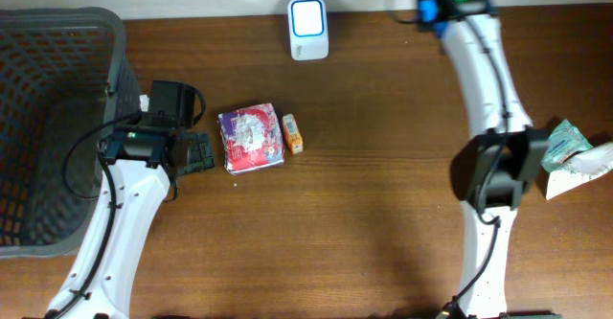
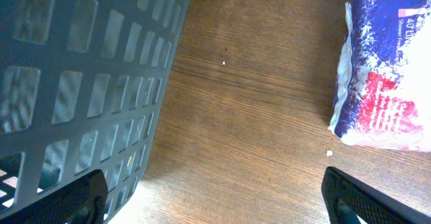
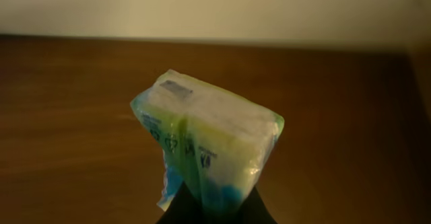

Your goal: Scan the item barcode

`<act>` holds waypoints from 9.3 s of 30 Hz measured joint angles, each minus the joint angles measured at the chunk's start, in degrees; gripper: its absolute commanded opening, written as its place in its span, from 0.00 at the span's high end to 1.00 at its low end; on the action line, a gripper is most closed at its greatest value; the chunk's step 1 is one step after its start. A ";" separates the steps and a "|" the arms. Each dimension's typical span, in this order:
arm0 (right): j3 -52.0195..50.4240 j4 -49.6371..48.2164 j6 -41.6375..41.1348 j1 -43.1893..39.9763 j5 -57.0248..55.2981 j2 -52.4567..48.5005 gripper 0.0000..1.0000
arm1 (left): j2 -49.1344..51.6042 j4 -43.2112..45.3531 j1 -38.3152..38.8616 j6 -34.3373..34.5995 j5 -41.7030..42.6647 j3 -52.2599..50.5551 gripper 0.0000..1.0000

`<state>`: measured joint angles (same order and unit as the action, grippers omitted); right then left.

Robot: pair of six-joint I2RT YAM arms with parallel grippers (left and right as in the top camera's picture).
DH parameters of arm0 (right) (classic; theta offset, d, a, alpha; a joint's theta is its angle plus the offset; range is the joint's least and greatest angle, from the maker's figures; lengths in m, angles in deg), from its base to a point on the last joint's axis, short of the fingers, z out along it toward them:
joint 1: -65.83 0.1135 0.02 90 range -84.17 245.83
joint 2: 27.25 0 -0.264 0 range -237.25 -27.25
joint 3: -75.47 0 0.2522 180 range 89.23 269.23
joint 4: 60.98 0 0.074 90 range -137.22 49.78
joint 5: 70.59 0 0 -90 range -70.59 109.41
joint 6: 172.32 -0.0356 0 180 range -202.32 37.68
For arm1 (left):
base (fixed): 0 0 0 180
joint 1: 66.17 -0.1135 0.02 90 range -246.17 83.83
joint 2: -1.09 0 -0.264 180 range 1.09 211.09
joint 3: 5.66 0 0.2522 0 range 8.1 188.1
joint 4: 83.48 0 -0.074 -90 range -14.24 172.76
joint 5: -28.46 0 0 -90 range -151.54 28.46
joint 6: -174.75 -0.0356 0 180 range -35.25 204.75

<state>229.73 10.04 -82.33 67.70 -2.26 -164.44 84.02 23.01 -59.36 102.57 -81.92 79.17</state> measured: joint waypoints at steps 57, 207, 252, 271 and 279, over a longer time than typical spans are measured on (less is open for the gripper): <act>4.31 24.74 -10.14 25.14 43.15 -7.72 0.35 | 0.00 0.04 0.00 0.00 0.00 0.00 0.01; -11.63 25.79 -0.83 4.74 53.68 -11.98 0.96 | 0.00 0.04 0.00 0.00 0.00 0.00 0.01; 6.19 39.78 32.98 1.09 87.54 -1.07 0.96 | 0.00 0.04 0.00 0.00 0.00 0.00 0.01; 5.11 39.78 32.74 4.39 87.17 -1.07 0.96 | 0.00 0.04 0.00 0.00 0.00 0.00 0.01; 4.96 37.00 11.50 6.36 55.45 -1.07 0.96 | 0.00 0.07 0.00 0.00 0.00 0.00 0.01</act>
<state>234.70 47.04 -70.84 74.06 53.19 -165.51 84.02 23.08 -59.36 102.57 -81.92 79.17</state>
